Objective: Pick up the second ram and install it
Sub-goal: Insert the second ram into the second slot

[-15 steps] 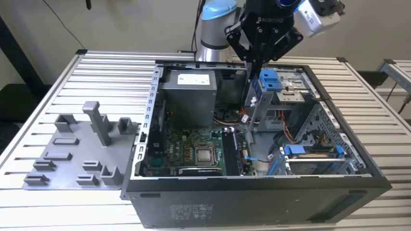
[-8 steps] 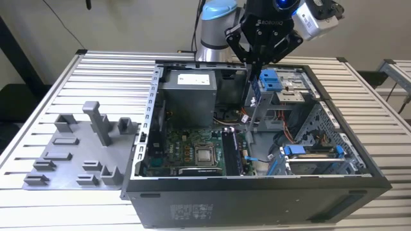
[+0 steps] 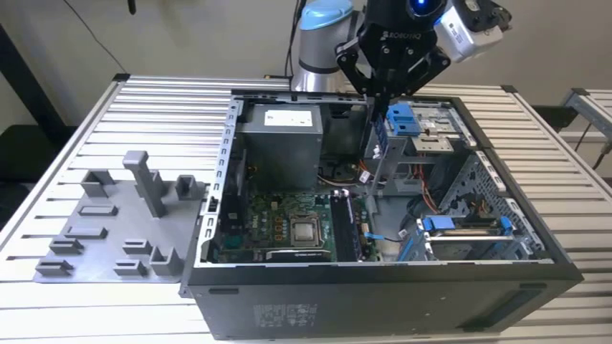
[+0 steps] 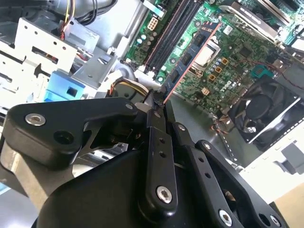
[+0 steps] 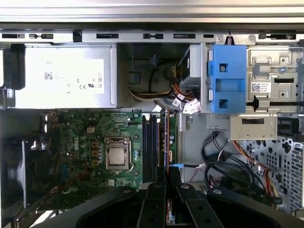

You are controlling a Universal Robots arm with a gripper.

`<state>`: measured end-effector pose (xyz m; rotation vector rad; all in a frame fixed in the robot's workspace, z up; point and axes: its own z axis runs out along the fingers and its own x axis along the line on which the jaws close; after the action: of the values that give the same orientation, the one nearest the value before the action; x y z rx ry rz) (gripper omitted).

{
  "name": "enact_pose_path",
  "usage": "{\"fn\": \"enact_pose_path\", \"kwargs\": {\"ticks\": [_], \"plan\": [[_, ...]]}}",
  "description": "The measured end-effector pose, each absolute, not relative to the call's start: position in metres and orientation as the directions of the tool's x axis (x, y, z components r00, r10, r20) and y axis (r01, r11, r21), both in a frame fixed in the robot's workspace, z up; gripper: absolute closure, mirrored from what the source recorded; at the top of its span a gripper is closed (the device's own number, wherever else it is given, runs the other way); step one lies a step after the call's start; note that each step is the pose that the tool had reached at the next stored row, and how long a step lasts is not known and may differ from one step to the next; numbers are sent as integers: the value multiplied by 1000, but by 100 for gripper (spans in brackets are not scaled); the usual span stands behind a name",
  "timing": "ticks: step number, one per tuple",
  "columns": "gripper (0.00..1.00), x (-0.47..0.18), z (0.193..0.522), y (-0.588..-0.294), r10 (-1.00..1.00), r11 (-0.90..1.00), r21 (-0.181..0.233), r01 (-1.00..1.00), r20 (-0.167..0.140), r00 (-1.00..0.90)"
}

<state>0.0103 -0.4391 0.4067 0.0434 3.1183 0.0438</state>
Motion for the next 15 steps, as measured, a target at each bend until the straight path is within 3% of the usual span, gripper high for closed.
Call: {"fn": "enact_pose_path", "kwargs": {"ticks": [15], "plan": [[86, 13, 386, -439, 28, 1000, 14, 28, -21, -999]]}}
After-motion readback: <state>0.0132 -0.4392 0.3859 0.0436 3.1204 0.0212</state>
